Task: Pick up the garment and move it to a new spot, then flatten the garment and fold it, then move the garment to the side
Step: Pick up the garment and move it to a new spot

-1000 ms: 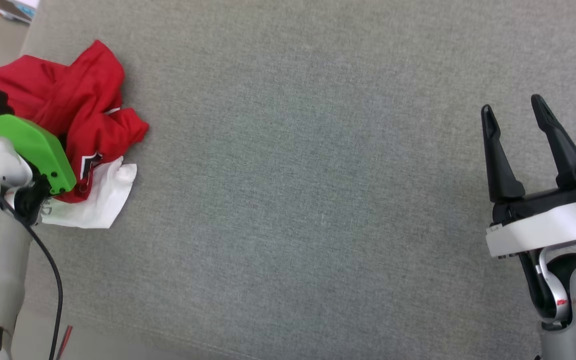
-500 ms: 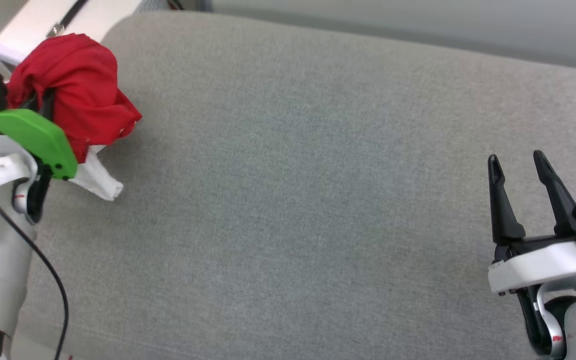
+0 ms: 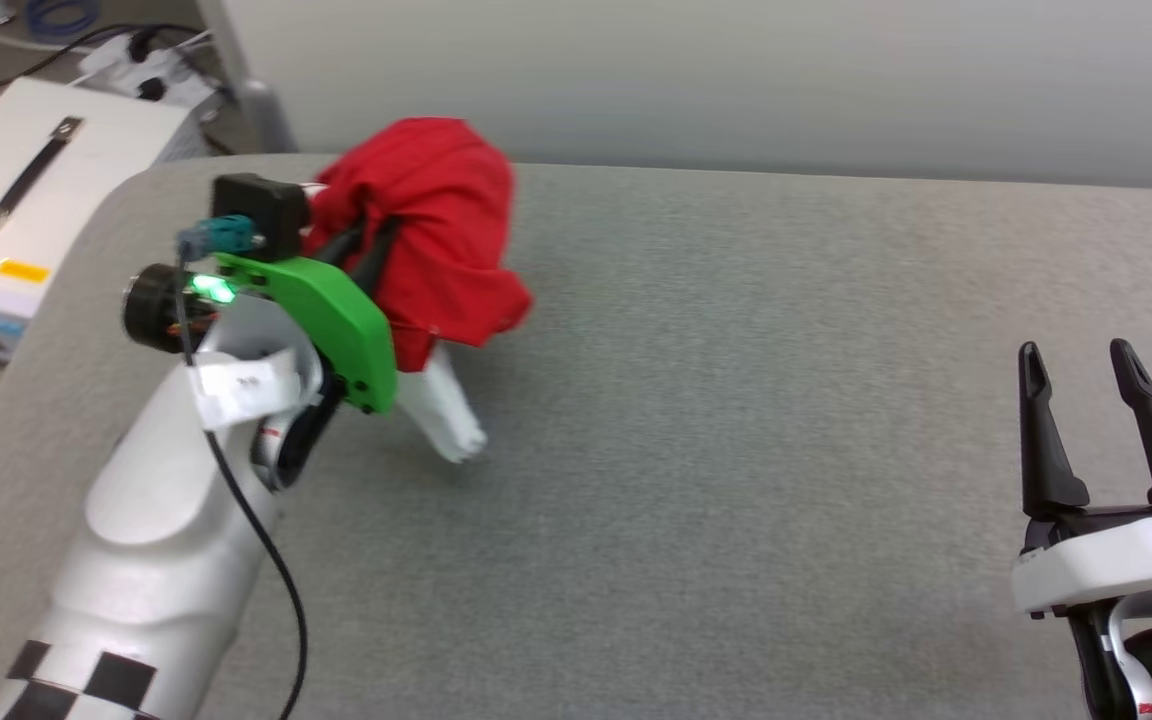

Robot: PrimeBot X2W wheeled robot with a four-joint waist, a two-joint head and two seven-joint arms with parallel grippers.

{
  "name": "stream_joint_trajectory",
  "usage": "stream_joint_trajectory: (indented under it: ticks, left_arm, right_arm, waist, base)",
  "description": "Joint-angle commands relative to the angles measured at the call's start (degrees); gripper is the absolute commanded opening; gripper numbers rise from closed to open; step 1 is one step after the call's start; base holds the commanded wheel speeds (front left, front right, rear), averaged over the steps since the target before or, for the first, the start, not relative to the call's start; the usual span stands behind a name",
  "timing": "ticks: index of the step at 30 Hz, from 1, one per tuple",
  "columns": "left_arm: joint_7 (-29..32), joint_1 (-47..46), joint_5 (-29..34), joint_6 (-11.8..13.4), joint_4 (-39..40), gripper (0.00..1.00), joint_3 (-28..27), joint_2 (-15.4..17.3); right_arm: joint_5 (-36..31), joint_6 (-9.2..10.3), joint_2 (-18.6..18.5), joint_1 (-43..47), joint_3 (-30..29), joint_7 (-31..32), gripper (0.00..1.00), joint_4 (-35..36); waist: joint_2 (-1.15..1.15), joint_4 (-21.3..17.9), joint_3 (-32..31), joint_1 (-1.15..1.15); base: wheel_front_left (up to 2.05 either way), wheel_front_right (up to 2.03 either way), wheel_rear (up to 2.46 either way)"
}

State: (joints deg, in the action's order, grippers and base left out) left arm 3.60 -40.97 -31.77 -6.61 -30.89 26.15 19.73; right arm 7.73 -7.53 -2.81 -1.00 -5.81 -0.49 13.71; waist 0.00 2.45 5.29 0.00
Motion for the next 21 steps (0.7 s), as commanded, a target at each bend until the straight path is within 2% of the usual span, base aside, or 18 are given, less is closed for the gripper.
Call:
stream_joint_trajectory:
  ticks: [1,9,17,21]
  left_arm:
    - [0.15,1.36,-0.15,-0.22,1.9,0.0,0.86,-0.79]
    - [0.4,5.15,-0.93,-0.62,6.9,0.0,8.25,-7.68]
    - [1.92,8.16,-0.79,-0.82,4.82,0.0,16.68,-11.0]
    - [2.06,9.01,-0.43,-0.85,2.99,0.0,20.08,-11.23]
  right_arm:
    - [0.21,0.04,-0.09,0.33,-0.25,0.03,1.0,0.41]
    - [2.48,0.04,-0.08,-0.28,-1.46,-1.05,1.0,-0.27]
    - [4.02,0.04,-0.08,-1.98,-0.9,-3.01,1.0,-1.64]
    - [4.57,0.04,-0.08,-2.79,-0.48,-4.16,1.0,-2.95]
  waist:
    - [0.0,-6.81,0.97,0.0]
    - [0.0,-13.88,5.93,0.0]
    - [0.0,-17.36,11.47,0.0]
    - [0.0,-17.75,12.58,0.0]
  base:
    - [0.0,0.0,0.0]
    - [0.0,0.0,0.0]
    - [0.0,0.0,0.0]
    - [0.0,0.0,0.0]
